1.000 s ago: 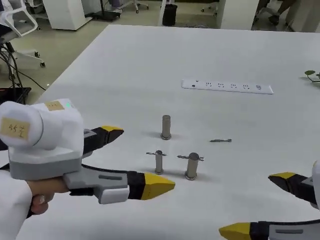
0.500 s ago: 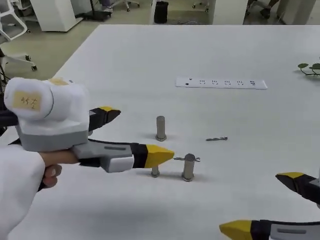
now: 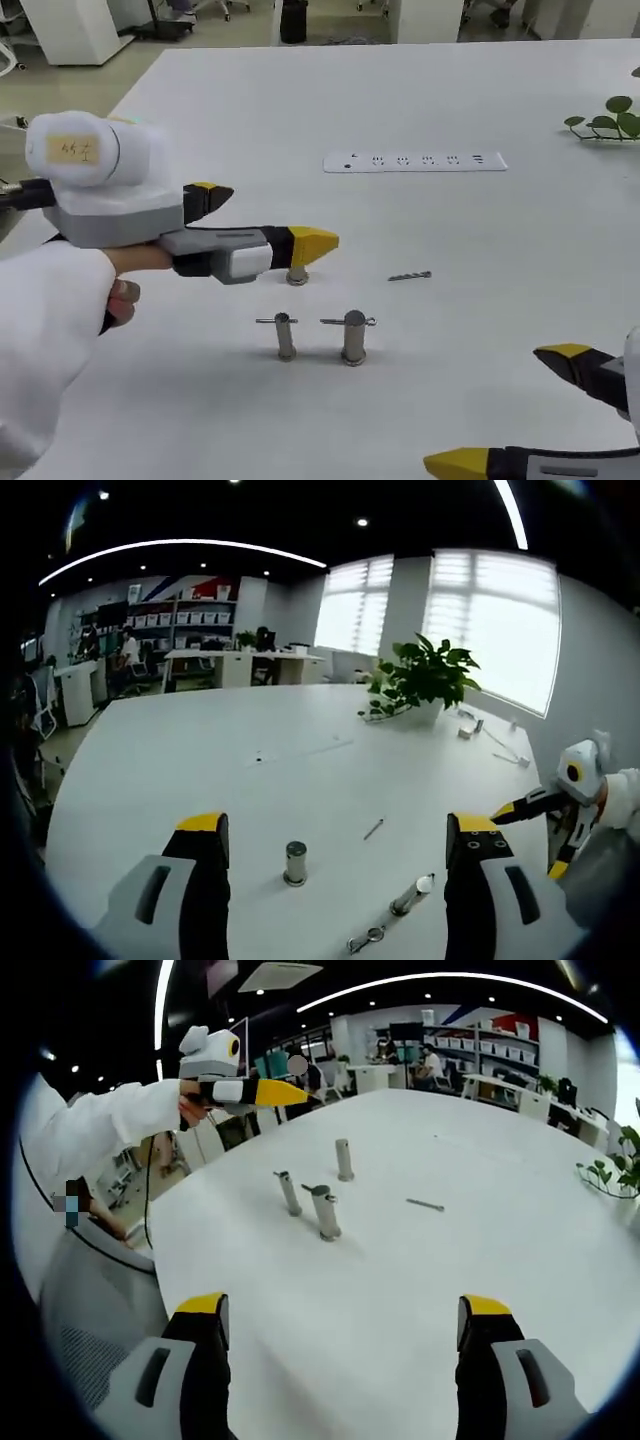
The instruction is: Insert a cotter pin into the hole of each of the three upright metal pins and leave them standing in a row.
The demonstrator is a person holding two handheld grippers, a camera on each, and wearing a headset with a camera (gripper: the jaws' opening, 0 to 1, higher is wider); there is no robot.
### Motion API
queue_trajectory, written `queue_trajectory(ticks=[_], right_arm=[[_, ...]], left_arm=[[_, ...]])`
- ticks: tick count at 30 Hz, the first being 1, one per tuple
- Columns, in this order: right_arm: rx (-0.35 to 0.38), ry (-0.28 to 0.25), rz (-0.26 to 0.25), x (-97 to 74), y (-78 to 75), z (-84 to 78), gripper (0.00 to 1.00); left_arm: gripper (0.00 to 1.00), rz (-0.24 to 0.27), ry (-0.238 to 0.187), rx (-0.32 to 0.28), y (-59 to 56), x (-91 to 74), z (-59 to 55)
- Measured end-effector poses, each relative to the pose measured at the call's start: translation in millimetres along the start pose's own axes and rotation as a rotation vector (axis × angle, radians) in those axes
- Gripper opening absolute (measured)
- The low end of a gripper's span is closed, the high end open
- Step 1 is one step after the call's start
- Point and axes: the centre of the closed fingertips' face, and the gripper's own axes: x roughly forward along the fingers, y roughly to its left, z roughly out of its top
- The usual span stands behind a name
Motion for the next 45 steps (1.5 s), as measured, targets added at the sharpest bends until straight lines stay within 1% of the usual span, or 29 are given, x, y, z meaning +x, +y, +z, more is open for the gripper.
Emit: queue_trajectory(ticks=[3,8,13,15,17,18,20,23,25,27,28,30,32,35,38,39,40,41,45], right_arm=[[0.004,0.003,-0.001,1.0,-1.1,-1.1,0.93],[0.007,0.015,0.000,3.2,-1.3,-4.4,0.92],[0.002,0.014,0.000,4.1,-1.6,-3.9,0.91],[0.004,0.018,0.001,4.7,-1.7,-4.8,0.91],[0.006,0.022,0.003,4.9,-1.3,-5.8,0.91],[0.006,0.025,0.002,5.3,-1.3,-6.8,0.91],[0.005,0.032,0.002,5.9,-1.2,-8.5,0.90],[0.007,0.039,0.003,7.3,-1.1,-10.4,0.90],[0.009,0.043,0.003,8.2,-0.9,-11.1,0.90],[0.015,0.045,0.001,9.1,-1.2,-11.6,0.90],[0.017,0.046,-0.001,9.6,-1.6,-11.8,0.90],[0.014,0.052,0.002,10.4,-1.3,-13.0,0.90],[0.014,0.055,0.003,10.9,-0.9,-13.7,0.90],[0.020,0.056,0.005,11.6,-0.7,-14.6,0.90],[0.024,0.058,0.008,11.9,-0.2,-15.6,0.89],[0.025,0.058,0.008,11.9,-0.2,-15.7,0.89],[0.025,0.057,0.009,12.0,0.0,-15.8,0.89],[0.025,0.055,0.009,12.0,0.0,-15.7,0.89],[0.027,0.055,0.008,12.6,-0.1,-15.8,0.89]], left_arm=[[0.88,0.011,0.014,0.010,8.4,7.1,-1.1],[0.88,0.022,0.040,-0.008,23.2,15.3,-8.7],[0.87,0.030,0.090,0.000,36.5,21.7,-23.6],[0.87,0.021,0.109,-0.003,39.5,25.0,-29.5],[0.86,0.017,0.119,0.003,41.1,27.1,-32.3],[0.85,0.010,0.133,0.007,42.2,29.9,-35.6],[0.82,-0.001,0.148,0.012,42.0,33.8,-39.2],[0.80,-0.003,0.167,0.019,44.4,40.4,-45.3],[0.77,-0.010,0.186,0.031,45.4,44.6,-51.5],[0.73,-0.006,0.207,0.033,48.4,49.1,-59.4],[0.72,-0.003,0.220,0.027,50.0,51.4,-64.3],[0.71,-0.007,0.228,0.029,49.9,54.2,-68.7],[0.67,-0.012,0.232,0.040,48.4,56.7,-71.2],[0.57,-0.013,0.219,0.029,48.4,60.1,-71.5],[0.50,-0.015,0.225,0.042,48.2,62.5,-73.5],[0.49,-0.016,0.226,0.041,48.2,62.7,-73.6],[0.48,-0.019,0.221,0.017,47.1,63.5,-73.5],[0.46,-0.021,0.219,0.014,46.9,63.8,-73.5],[0.36,-0.021,0.223,0.026,46.3,65.8,-76.7]])
